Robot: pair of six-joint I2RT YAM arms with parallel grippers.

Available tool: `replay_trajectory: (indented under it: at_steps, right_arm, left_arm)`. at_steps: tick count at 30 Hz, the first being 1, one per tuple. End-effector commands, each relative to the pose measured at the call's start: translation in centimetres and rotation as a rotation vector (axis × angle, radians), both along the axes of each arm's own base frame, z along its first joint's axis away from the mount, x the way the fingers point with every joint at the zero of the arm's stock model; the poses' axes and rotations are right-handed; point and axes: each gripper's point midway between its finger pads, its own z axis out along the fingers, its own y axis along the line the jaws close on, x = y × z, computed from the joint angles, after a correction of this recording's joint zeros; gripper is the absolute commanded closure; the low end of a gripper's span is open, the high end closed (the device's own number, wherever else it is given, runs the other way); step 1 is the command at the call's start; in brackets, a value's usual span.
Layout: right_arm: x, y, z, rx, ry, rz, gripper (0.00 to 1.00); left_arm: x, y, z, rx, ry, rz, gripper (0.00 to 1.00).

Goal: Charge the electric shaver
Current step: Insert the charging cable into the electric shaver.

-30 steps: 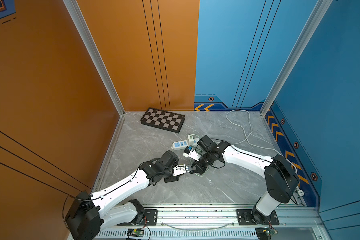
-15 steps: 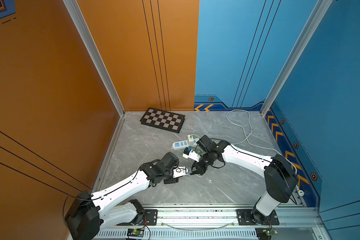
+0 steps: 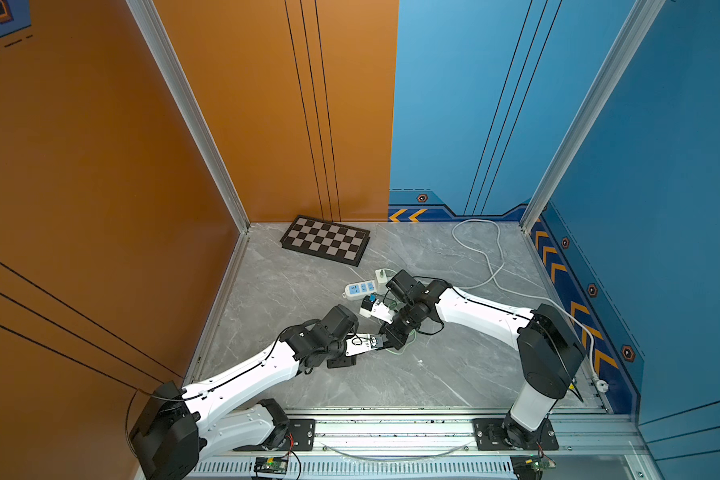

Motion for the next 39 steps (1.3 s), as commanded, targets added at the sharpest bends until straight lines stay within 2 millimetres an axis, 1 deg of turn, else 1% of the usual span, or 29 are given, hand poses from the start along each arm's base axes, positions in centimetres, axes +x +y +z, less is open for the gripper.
replay_trajectory:
  at_steps: [1, 6, 15, 21, 30, 39]
  right_arm:
    - [-0.4, 0.7, 0.7, 0.021, -0.003, 0.038, 1.00]
    - [-1.0, 0.7, 0.3, 0.009, -0.001, 0.049, 1.00]
    - [-0.6, 1.2, 0.6, 0.013, -0.025, 0.061, 1.00]
    - [-0.8, 1.7, 0.5, 0.003, -0.029, 0.099, 1.00]
    - [-0.7, 1.8, 0.4, -0.012, -0.040, 0.125, 1.00]
    - [-0.7, 2.5, 0.5, -0.005, -0.048, 0.144, 1.00]
  left_arm:
    - [0.0, -0.5, 1.0, -0.024, -0.026, -0.016, 1.00]
    - [0.1, -0.6, 1.1, -0.027, -0.027, -0.016, 1.00]
    - [-0.2, -0.8, 1.3, -0.040, -0.027, -0.026, 1.00]
    - [-0.6, -1.1, 1.5, -0.049, -0.028, -0.043, 1.00]
    - [-1.3, -1.9, 1.6, -0.056, -0.021, -0.083, 1.00]
    - [-1.8, -2.7, 1.6, -0.060, -0.012, -0.111, 1.00]
